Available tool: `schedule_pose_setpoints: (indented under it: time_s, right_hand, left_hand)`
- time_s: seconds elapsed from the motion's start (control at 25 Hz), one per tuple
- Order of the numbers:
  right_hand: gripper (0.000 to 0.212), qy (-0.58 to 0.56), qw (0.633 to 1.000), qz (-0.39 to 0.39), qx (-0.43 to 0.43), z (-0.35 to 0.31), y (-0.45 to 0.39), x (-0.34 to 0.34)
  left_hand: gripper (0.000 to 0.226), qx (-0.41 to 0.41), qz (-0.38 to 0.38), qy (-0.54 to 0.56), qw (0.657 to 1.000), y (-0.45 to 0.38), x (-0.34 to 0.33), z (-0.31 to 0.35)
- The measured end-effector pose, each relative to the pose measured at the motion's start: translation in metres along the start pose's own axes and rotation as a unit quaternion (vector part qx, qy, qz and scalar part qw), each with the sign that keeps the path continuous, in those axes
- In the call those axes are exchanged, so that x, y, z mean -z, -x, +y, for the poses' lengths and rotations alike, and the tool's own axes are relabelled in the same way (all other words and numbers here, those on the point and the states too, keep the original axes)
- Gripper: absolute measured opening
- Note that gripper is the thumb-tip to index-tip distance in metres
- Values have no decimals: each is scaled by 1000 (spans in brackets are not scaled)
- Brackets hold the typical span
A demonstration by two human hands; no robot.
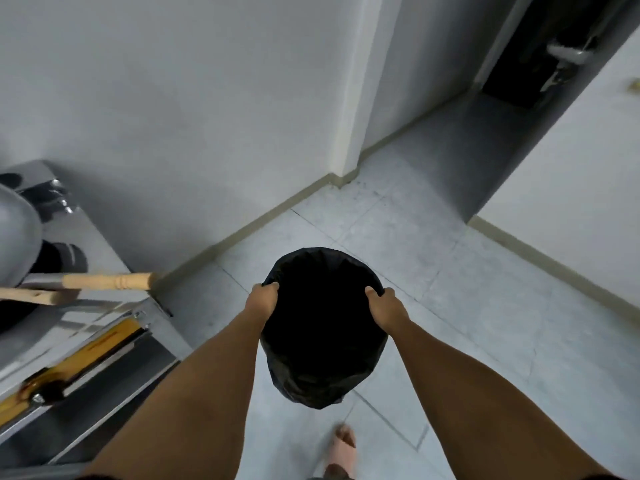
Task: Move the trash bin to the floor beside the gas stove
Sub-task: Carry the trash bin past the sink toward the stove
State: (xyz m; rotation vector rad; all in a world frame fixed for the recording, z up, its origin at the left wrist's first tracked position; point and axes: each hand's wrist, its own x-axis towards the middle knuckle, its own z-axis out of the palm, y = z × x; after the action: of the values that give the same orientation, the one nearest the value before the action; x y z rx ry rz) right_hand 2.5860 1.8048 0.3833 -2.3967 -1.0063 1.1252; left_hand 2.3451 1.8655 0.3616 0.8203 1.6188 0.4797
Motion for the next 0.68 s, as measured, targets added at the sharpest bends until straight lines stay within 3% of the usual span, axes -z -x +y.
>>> schedule_pose_setpoints:
  time_s: [0.28,0.68]
  right_hand:
    - [63,92,988,-85,87,-87,-93,-5]
    - [56,200,946,-181,180,-197,-185,-106]
  left_hand:
    - [53,37,91,111,989,-44,12,17]
    - [51,100,187,236,948,-124,67,2]
